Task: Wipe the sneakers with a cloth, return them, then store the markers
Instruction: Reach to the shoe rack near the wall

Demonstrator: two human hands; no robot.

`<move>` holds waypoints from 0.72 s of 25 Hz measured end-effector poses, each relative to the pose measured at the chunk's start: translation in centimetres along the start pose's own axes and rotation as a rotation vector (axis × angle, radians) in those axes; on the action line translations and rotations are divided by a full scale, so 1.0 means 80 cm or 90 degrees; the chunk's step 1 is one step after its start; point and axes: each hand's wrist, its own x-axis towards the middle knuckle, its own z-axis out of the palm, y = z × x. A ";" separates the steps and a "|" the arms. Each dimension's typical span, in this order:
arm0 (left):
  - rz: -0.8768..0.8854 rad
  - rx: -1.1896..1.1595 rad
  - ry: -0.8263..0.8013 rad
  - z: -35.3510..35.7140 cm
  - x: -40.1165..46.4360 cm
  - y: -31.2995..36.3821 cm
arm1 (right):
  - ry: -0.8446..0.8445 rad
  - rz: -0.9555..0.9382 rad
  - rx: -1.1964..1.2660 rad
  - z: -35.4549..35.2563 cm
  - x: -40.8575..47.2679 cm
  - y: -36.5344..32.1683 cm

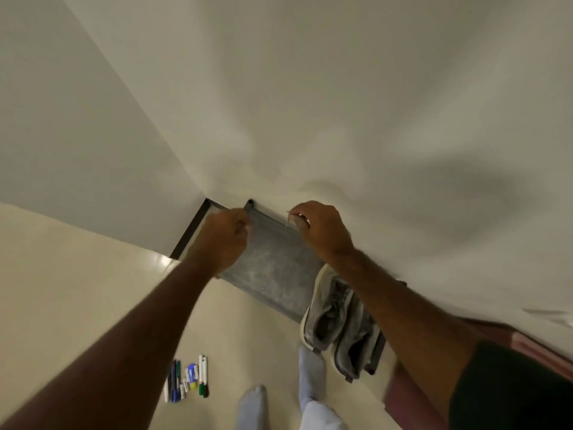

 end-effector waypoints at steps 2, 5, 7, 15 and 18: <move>0.062 -0.010 0.030 -0.066 -0.009 0.066 | 0.009 -0.033 0.008 -0.076 0.024 -0.063; 0.130 -0.019 0.053 -0.153 -0.028 0.157 | 0.063 -0.056 0.047 -0.177 0.048 -0.156; 0.193 -0.012 0.079 -0.213 -0.049 0.218 | 0.107 -0.025 0.114 -0.245 0.061 -0.222; 0.394 -0.065 0.192 -0.415 -0.166 0.424 | 0.232 -0.003 0.292 -0.486 0.098 -0.457; 0.450 -0.122 0.231 -0.468 -0.205 0.491 | 0.267 -0.017 0.321 -0.562 0.101 -0.520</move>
